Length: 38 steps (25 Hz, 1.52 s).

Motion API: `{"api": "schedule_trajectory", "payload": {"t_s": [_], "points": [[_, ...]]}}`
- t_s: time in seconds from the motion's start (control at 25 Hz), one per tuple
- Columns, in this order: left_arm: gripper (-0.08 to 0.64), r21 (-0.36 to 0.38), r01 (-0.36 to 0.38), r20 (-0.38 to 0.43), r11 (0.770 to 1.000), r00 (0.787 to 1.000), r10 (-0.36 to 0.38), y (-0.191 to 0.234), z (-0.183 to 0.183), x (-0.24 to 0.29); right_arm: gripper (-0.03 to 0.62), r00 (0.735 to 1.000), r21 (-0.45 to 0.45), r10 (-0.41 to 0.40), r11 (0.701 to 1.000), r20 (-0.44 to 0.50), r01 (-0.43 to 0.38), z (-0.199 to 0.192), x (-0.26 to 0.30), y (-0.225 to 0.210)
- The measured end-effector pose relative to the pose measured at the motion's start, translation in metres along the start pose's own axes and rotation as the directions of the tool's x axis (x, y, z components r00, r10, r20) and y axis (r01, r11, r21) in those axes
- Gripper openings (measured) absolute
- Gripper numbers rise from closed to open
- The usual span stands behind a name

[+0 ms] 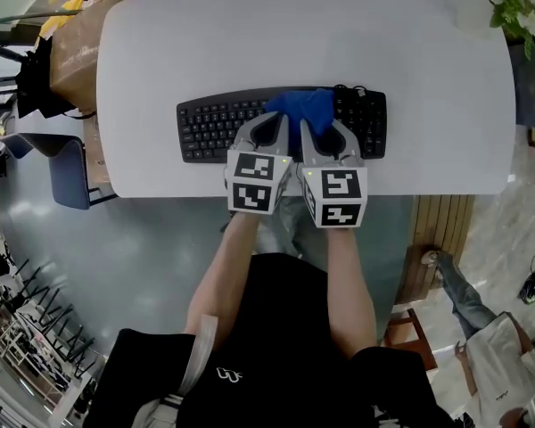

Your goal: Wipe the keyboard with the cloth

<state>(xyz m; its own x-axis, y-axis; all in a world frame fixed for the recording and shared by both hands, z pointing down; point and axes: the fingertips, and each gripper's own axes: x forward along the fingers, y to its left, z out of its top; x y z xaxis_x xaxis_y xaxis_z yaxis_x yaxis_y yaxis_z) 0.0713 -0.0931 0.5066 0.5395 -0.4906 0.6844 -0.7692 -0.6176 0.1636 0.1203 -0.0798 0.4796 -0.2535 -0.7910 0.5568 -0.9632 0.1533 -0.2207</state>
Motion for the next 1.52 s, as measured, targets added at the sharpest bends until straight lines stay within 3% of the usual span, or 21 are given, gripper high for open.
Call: {"api": "schedule_trajectory", "payload": {"t_s": [0.6,1.12,1.32,1.52], "points": [[-0.003,0.060,0.121,-0.021,0.991,0.993,-0.119,-0.061,0.021,0.034,0.074,0.993,0.048,-0.116,0.992,0.011,0.115,0.004,-0.025,-0.063],[-0.003,0.115,0.241,-0.034,0.964,0.971,-0.238,-0.115,0.036,0.057,0.074,0.966,0.149,-0.251,0.959,0.055,0.241,0.007,-0.057,-0.114],[-0.003,0.129,0.264,0.004,0.956,0.964,-0.267,-0.130,0.043,0.053,0.074,0.940,0.169,-0.333,0.933,0.073,0.317,0.004,-0.073,-0.129],[-0.003,0.109,0.213,0.092,0.971,0.970,-0.223,-0.112,0.057,0.037,0.074,0.943,0.145,-0.298,0.949,0.144,0.278,0.032,-0.079,-0.117]]}}
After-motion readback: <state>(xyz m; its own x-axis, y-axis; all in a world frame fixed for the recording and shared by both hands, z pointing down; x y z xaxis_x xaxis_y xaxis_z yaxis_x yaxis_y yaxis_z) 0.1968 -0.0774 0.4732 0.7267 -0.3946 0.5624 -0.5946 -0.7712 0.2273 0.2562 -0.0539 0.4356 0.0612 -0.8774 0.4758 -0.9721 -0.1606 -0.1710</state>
